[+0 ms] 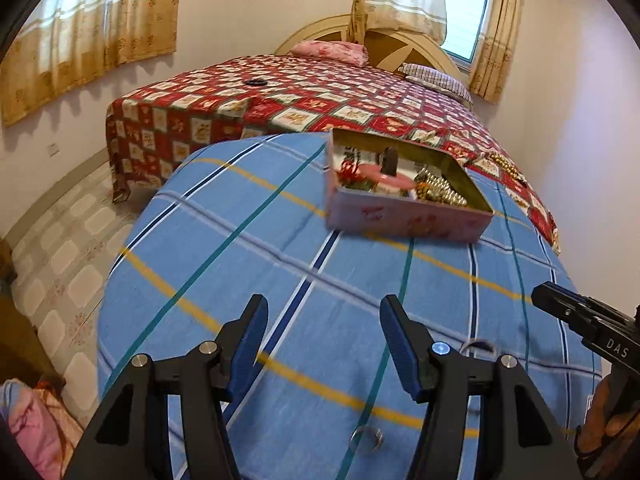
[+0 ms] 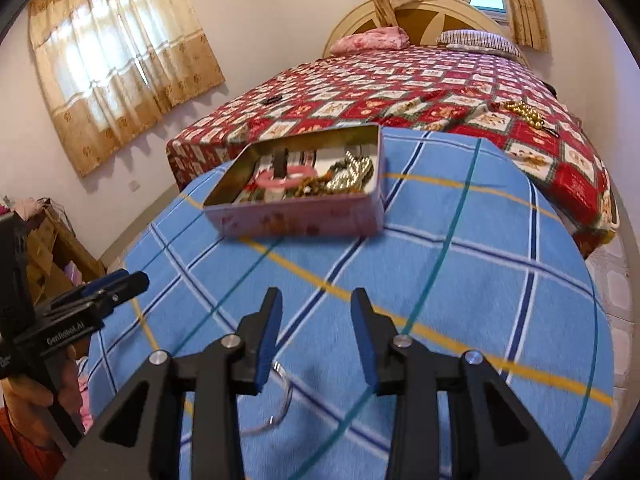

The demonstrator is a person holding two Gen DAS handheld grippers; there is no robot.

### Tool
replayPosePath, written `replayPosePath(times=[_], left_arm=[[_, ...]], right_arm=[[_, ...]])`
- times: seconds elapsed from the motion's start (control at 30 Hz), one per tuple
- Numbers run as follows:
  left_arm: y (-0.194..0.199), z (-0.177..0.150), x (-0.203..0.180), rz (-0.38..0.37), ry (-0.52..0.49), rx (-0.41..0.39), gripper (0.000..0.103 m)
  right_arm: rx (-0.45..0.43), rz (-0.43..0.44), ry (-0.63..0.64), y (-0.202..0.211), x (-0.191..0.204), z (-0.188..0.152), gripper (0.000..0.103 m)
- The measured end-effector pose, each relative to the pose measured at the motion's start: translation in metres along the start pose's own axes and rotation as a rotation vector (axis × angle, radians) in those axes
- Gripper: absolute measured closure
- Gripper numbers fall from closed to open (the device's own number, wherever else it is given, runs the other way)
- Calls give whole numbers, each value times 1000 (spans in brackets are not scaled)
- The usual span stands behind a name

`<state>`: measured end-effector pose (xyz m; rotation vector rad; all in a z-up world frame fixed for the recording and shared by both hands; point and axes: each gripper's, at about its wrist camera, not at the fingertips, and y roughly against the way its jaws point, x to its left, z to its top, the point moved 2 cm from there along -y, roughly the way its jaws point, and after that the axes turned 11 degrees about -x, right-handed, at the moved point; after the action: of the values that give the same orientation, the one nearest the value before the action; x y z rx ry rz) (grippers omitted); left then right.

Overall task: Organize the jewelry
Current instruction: 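Grasp the small silver ring on the cloth with the left tool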

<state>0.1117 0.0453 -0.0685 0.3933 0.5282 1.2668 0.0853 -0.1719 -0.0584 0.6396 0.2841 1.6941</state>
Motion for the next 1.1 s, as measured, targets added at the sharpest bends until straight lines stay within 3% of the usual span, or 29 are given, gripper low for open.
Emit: replayPosePath(times=[0.13,0.33,0.87,1.0,1.1], left_arm=[[8,-12,6,4,11,11,44],[20,-33,-3,-44,-25,40,44],[18,-69,-24,-88,-86,117,44],[16,-73,-28,-64,-115,112,45],[15,-74,-31,-23,-173,99,68]], right_arm=[[15,9,15,6,7,-11,63],[25,14,32,14,14,-23,47],[25,-5,86,19,25,-35,46],[32,-1,83,18,26,-36,46],[30,-3,72,19,25,-36,46]])
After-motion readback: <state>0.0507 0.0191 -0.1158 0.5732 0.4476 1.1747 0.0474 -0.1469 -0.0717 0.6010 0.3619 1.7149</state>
